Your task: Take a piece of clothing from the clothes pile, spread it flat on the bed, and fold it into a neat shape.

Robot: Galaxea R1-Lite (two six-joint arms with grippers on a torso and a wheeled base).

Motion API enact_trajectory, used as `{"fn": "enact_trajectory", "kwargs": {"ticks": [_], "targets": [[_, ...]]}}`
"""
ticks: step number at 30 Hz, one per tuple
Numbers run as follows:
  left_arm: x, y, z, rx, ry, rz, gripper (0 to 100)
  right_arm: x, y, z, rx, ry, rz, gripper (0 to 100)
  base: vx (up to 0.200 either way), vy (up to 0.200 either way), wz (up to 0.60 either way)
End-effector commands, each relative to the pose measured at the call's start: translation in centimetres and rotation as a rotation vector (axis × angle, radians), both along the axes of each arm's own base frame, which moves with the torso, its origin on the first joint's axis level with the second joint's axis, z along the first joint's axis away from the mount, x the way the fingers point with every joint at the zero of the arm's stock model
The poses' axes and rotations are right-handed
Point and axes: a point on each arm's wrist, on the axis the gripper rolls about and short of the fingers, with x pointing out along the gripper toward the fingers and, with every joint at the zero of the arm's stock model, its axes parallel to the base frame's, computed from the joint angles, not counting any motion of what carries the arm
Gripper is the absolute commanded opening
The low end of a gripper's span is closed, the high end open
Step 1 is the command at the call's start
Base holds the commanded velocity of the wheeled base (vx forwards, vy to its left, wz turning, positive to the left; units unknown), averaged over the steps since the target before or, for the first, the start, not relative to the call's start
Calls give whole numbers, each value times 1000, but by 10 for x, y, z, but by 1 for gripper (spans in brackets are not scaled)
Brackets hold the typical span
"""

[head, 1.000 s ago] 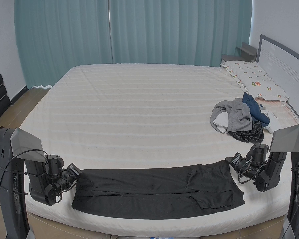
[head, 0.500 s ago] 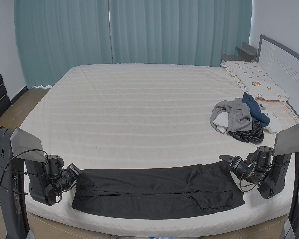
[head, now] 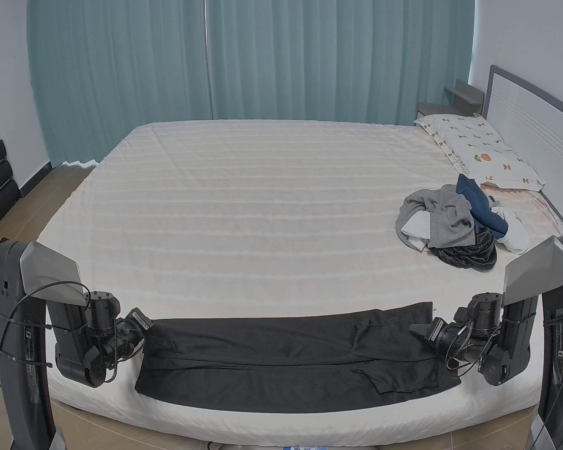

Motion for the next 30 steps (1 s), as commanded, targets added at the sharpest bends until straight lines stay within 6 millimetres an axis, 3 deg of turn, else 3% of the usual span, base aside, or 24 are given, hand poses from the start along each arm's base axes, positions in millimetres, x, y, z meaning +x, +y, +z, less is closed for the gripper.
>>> {"fn": "enact_trajectory", "kwargs": {"ticks": [1,14,15,20,23,30], "targets": [[0,0,1,-3,-4,2,0,-1,-1,-4,-1,9,-4,0,0,0,0],[0,0,1,0,-2,2,0,-2,-8,-3,-5,10,-34,0,0,0,0],[0,0,1,0,-2,2,0,-2,-8,-3,-4,6,-34,100,0,0,0],[1,0,1,-2,-5,3,0,-1,-9,1,7,-10,-41,100,0,0,0],[0,0,2,-3,-4,4,0,-1,-9,3,18,-12,-49,100,-200,0,0],[-21,1,15,-2,-39,3,0,-14,-2,33,138,-10,-136,100,-171,0,0]]}}
